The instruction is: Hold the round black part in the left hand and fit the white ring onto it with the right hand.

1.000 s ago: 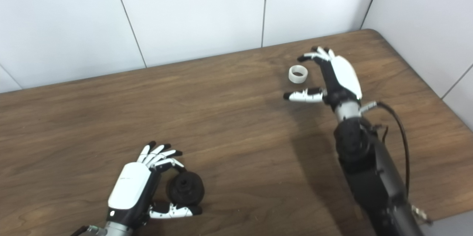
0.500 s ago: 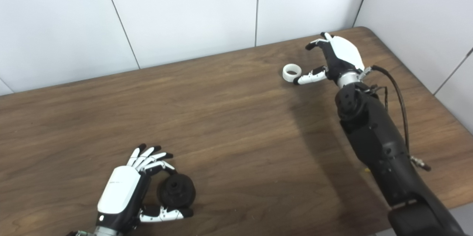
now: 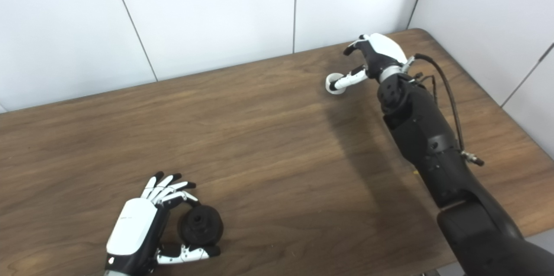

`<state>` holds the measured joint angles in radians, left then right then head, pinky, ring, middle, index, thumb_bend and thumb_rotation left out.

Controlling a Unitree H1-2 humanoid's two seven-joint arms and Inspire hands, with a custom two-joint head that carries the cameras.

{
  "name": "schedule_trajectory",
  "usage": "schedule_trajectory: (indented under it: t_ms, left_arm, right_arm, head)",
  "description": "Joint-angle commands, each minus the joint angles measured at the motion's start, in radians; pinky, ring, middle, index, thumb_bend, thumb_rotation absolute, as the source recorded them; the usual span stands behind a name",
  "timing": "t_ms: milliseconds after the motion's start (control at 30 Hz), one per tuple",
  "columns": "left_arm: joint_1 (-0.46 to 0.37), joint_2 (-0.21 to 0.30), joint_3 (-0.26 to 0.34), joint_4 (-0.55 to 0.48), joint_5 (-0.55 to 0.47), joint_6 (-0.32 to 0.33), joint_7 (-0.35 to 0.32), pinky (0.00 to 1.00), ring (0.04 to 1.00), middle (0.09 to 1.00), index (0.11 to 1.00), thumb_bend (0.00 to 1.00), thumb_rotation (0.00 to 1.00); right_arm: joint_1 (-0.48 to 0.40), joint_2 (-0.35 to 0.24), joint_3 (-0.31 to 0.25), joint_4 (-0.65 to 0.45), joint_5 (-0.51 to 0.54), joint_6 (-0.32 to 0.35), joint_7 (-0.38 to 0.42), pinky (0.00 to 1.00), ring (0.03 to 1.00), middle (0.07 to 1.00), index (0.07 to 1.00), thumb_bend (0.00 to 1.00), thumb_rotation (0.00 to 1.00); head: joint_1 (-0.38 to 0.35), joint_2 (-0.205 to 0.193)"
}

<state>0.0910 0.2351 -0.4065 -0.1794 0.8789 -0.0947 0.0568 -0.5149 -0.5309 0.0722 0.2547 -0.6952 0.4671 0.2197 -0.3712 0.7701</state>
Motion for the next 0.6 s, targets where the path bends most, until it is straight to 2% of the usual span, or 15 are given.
schedule_trajectory:
  t_ms: [0, 267, 567]
  left_arm:
    - [0.026, 0.026, 0.0, 0.009, 0.011, 0.011, -0.039, 1.0, 0.91, 0.795, 0.484, 0.53, 0.06]
    - [0.024, 0.021, 0.007, 0.002, 0.002, 0.008, -0.033, 1.0, 0.904, 0.796, 0.484, 0.53, 0.06]
    - [0.023, 0.018, 0.005, -0.005, 0.005, 0.007, -0.037, 1.0, 0.903, 0.794, 0.484, 0.53, 0.06]
  right_arm:
    - [-0.065, -0.005, -0.007, -0.003, -0.035, 0.003, 0.003, 0.98, 1.0, 0.968, 0.752, 0.85, 0.31]
    - [-0.074, 0.04, -0.019, 0.022, -0.102, 0.002, 0.049, 1.0, 1.0, 0.968, 0.766, 0.84, 0.3]
    - [-0.073, 0.052, -0.027, 0.053, -0.151, 0.003, 0.073, 1.0, 1.0, 0.954, 0.756, 0.85, 0.31]
  head:
    - [0.0, 0.001]
    - [0.001, 0.004]
    - [-0.001, 0.006]
